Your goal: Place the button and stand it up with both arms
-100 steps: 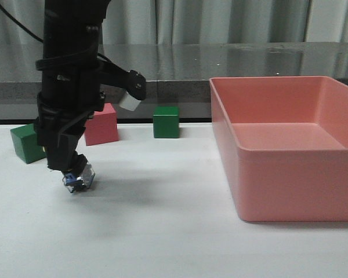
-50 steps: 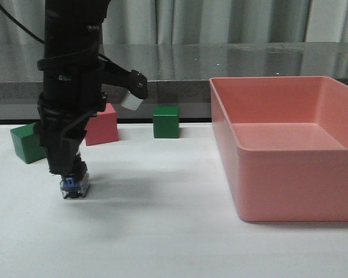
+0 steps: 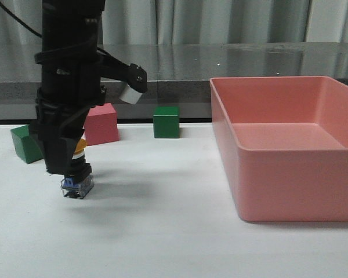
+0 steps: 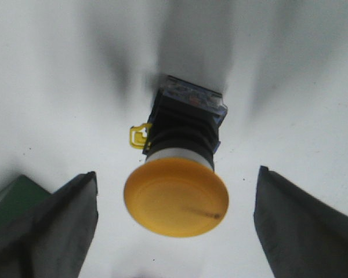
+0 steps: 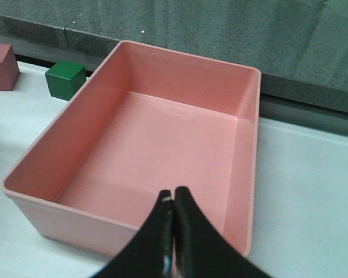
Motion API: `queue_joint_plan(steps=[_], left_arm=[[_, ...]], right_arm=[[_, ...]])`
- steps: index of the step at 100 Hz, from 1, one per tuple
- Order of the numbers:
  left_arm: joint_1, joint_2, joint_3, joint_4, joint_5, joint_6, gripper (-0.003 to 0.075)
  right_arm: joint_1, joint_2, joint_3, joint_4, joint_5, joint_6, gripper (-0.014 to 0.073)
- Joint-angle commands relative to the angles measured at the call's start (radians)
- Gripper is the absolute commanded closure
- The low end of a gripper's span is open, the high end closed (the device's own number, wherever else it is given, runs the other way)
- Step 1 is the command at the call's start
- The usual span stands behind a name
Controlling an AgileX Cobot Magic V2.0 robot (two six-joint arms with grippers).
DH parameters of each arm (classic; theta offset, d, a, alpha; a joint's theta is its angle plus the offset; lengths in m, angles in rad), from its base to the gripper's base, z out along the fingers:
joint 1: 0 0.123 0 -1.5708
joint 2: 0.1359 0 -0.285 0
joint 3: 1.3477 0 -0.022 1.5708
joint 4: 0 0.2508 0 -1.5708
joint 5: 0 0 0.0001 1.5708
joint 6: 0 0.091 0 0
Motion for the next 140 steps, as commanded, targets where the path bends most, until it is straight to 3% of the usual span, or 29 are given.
queue_joint_plan(steps=[1,20,30,42,55,66,80,101,140], left_arm=[[0.021,-0.093,-0.024,0.013,0.062,-0.003,0.0183],[0.129,-0.169,-0.022,0.008,0.062,-0.027,0.0189],[0.203,-0.212,-0.022,0.006,0.062,-0.116,0.0252],[0.301,-0.263,-0.022,-0.041,0.062,-0.24,0.0459],[0.399,-0.33,-0.022,-0.273,0.046,-0.239,0.0741],[0.444,-0.398,-0.004,-0.437,-0.057,-0.193,0.074],[0.449,-0.534,0.1,-0.504,-0.273,-0.183,0.074],[0.445,-0.809,0.413,-0.665,-0.613,-0.181,0.074],[0.445,-1.247,0.962,-0.811,-0.944,-0.181,0.074]], right_arm=[[-0.004,0.002,-0.025,0.011,-0.073,-0.002,0.0655],[-0.004,0.002,-0.025,0.011,-0.073,-0.002,0.0655],[-0.004,0.002,-0.025,0.011,-0.073,-0.002,0.0655],[-0.004,0.002,-0.025,0.011,-0.073,-0.002,0.0655],[-0.004,0.002,-0.025,0.011,-0.073,-0.002,0.0655],[-0.004,0.002,-0.025,0.011,-0.073,-0.002,0.0655],[-0.004,0.002,-0.025,0.011,-0.073,-0.002,0.0655],[-0.004,0.002,-0.025,0.011,-0.073,-0.002,0.0655],[-0.004,0.002,-0.025,0.011,-0.073,-0.002,0.0655]])
